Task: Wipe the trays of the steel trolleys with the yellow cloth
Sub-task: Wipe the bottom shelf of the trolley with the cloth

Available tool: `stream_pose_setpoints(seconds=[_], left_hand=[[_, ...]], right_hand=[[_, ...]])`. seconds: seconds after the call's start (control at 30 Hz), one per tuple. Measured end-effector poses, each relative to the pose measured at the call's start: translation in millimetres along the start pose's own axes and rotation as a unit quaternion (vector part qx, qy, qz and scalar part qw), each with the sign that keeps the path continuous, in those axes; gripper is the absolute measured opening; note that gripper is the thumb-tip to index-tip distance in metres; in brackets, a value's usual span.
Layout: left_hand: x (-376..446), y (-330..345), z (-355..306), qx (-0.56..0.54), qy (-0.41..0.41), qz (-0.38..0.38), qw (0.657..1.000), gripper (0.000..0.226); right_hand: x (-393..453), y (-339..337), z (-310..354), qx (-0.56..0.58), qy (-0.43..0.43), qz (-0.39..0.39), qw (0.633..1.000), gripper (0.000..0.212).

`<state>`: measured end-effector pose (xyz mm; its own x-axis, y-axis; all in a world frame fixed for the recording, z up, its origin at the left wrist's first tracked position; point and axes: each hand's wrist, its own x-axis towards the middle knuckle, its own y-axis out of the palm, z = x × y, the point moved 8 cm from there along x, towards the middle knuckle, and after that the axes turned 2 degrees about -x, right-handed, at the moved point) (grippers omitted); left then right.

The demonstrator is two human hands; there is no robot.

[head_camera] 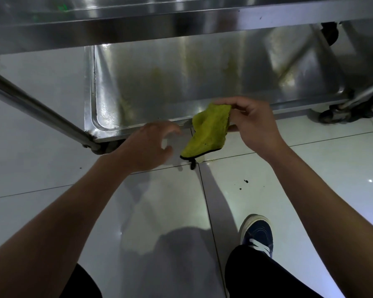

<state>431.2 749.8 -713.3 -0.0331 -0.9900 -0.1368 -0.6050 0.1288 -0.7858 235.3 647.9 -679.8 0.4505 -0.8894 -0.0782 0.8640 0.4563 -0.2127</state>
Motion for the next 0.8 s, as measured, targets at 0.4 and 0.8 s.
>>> stream_pose_setpoints(seconds=[0.4,0.8], left_hand=[[11,12,-20,-0.131,-0.025,-0.023,0.991,0.016],[-2,-38,-7,-0.065,-0.014,-0.049,0.997,0.023]], right_hand=[[-14,12,13,0.050,-0.043,0.088,0.994,0.035],[8,8,-12,-0.046,-0.038,0.112,0.992,0.037]])
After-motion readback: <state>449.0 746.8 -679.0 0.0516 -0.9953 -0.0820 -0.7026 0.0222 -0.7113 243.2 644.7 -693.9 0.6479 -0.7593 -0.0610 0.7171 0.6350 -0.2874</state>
